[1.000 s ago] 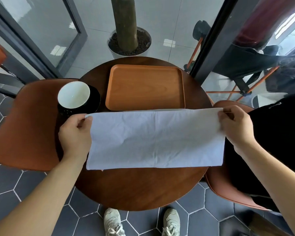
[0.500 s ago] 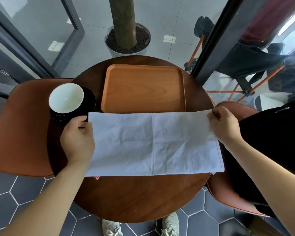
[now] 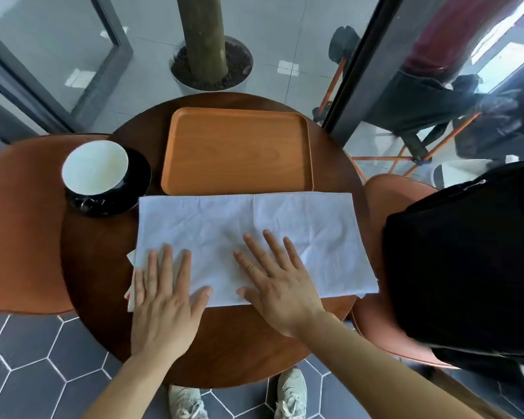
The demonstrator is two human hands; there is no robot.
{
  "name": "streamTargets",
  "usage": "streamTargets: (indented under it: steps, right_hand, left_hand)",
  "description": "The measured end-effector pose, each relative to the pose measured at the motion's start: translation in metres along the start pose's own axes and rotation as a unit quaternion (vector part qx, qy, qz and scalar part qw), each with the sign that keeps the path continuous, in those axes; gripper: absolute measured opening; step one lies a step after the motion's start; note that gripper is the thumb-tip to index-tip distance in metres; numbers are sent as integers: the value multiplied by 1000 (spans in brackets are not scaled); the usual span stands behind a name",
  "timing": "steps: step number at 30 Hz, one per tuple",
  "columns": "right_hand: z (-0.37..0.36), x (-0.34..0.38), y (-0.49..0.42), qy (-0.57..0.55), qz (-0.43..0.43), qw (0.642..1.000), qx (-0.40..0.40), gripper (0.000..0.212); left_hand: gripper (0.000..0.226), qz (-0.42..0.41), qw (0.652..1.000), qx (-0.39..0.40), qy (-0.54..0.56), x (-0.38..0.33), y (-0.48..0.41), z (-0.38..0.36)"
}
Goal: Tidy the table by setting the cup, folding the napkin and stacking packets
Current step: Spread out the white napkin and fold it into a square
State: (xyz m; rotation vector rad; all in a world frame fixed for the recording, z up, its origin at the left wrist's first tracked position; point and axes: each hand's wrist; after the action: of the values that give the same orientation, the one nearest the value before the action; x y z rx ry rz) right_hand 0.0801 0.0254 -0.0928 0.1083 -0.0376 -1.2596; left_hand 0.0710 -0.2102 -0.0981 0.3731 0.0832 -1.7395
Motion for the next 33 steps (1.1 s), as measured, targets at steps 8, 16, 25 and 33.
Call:
streamTargets:
  steps: [8, 16, 25, 33]
  right_hand:
    - [-18, -28, 23, 23, -93, 995, 31, 73]
    - [-21, -32, 24, 14, -103, 994, 28, 73]
    - [-19, -33, 25, 5, -102, 994, 42, 72]
    - [-22, -34, 25, 21, -107, 993, 42, 71]
  left_hand:
    - [80, 14, 1000, 0, -26, -1, 3, 2]
    - [82, 44, 999, 20, 5, -6, 4, 12]
    - [49, 303, 911, -149, 236, 14, 29, 28]
    - [30, 447, 683, -227, 532, 25, 17, 38]
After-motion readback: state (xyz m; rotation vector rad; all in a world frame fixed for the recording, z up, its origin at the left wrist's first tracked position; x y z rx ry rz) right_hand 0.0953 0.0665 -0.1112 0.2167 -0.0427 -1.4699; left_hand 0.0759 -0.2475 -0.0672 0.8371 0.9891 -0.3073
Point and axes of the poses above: each hand's wrist, its own y-axis away from the middle knuckle, its own z-axis out of the back of the hand, x = y × z, and after that the axes turned 11 degrees about y, right-handed
